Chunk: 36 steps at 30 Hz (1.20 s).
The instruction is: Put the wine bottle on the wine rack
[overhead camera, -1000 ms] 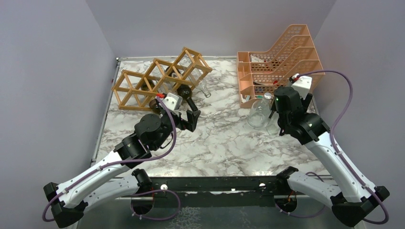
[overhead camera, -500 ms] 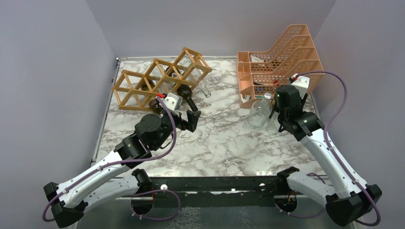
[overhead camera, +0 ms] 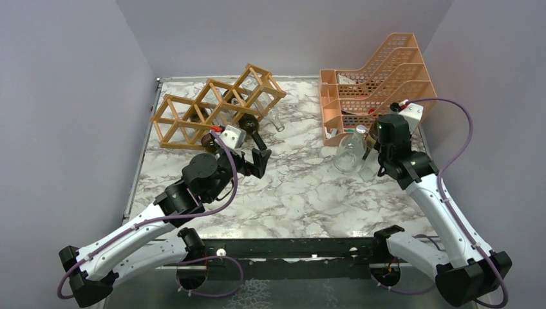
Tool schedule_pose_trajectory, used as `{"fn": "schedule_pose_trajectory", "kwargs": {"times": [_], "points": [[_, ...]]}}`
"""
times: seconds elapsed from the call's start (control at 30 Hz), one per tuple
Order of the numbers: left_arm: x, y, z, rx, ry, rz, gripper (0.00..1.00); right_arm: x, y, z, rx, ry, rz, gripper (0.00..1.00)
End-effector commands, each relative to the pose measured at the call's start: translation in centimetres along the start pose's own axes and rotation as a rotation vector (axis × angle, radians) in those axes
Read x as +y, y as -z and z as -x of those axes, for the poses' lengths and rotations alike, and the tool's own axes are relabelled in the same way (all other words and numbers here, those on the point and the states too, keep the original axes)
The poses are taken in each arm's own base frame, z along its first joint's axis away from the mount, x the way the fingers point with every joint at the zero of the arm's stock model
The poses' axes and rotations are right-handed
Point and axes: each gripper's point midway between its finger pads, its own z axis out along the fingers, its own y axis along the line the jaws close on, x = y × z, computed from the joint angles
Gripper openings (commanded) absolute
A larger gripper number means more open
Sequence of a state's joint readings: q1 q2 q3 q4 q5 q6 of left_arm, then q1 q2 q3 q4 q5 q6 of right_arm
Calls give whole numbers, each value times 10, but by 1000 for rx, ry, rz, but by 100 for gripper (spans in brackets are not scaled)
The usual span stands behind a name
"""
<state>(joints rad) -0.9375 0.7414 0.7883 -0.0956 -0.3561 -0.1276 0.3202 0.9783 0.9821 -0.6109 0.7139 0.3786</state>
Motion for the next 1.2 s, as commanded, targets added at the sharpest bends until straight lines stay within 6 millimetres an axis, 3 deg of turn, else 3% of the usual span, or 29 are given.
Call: {"fn": "schedule_pose_trajectory", "kwargs": {"times": [0.0,0.13,0.3,0.5,0.77,1.17], "points": [[-4,-3,-8,12,22,-13,99,-3,14,12,-19,-32,37,17],[-10,-10,-14,32,18,-34,99,-2,28,14,4,-3,98,3],[-22,-17,-19,6,23,-93,99,7,46,10,64,52,218,1],[-54,-21,-34,-61,-20,-291,99,46,79,3,127,115,533,1],[-93,-33,-71,20,-6,-483,99,95,126,-2,162,167,939,1],[-146,-43,-128,191,88,-733,99,144,163,-2,196,85,1302,1]]}}
